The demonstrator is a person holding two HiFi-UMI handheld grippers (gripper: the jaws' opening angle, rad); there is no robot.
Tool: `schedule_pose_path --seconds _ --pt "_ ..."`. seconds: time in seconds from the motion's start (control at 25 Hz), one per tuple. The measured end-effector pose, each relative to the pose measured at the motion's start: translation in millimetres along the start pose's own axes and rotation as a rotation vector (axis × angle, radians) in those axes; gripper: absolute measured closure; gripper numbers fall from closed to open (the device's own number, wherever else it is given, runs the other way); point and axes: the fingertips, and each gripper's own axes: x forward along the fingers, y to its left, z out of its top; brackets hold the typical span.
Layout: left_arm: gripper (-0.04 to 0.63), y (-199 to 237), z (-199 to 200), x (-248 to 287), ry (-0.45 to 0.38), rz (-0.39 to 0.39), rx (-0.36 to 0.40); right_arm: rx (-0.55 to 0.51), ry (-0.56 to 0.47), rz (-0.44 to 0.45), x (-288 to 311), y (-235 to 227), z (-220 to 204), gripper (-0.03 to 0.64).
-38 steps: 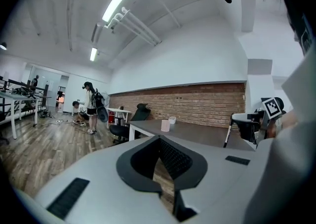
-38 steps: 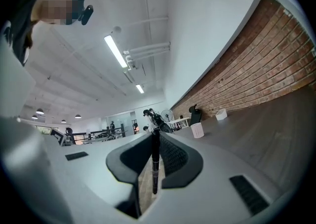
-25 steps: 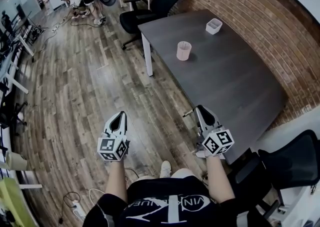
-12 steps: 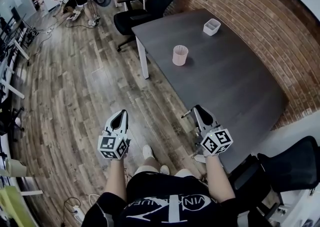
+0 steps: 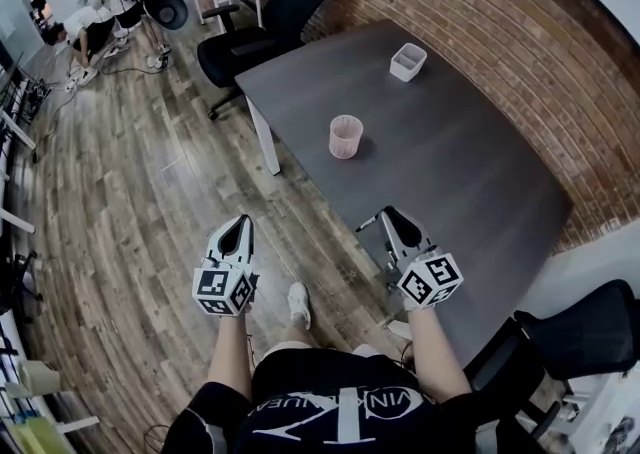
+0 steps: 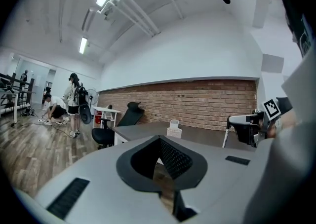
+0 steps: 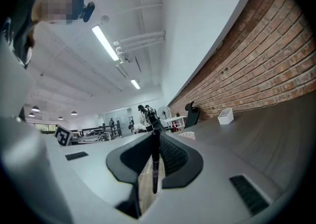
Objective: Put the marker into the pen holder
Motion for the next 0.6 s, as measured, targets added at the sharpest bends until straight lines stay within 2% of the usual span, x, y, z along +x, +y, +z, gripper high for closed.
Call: schedule_pose_path --seconds 0.6 --pt "0.581 25 11 136 0.052 -0.174 -0.007 0.016 -0.038 -0.138 85 -58 30 0.557"
